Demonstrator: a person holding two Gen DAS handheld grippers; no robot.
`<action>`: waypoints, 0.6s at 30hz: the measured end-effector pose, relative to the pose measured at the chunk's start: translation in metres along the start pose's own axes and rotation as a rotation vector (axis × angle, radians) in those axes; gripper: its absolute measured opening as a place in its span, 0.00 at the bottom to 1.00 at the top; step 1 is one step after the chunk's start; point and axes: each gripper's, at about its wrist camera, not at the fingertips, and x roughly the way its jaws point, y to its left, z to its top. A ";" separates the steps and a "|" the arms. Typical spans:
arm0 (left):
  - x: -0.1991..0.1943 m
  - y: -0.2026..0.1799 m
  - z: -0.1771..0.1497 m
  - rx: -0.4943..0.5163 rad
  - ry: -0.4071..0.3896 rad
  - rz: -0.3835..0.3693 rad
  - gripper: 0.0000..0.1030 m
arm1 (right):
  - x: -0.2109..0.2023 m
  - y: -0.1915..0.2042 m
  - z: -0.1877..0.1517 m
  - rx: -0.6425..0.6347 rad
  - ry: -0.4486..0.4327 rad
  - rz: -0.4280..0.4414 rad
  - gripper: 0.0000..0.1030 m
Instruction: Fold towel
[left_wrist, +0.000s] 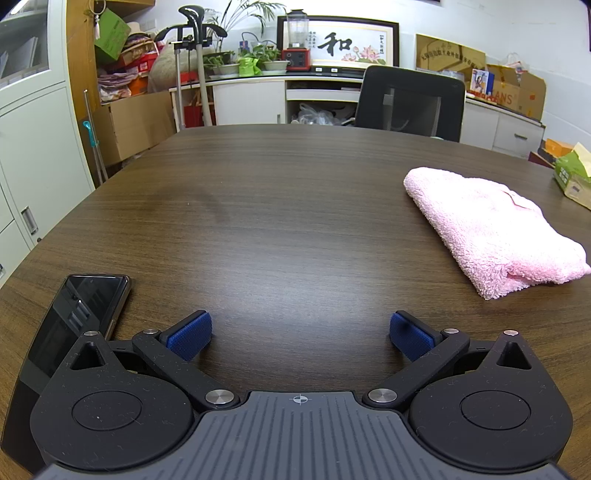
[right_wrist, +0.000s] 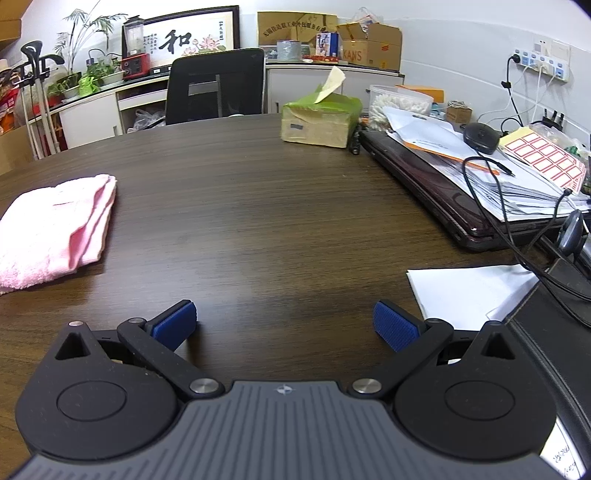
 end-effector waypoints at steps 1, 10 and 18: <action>0.000 -0.003 -0.001 0.003 -0.003 0.005 1.00 | 0.000 0.001 0.000 0.000 0.000 0.000 1.00; -0.002 0.000 -0.002 -0.011 -0.003 0.016 1.00 | 0.004 0.000 -0.001 0.005 -0.002 0.004 1.00; -0.007 0.004 -0.002 -0.019 -0.008 0.011 1.00 | 0.003 -0.006 0.000 -0.004 -0.005 0.010 1.00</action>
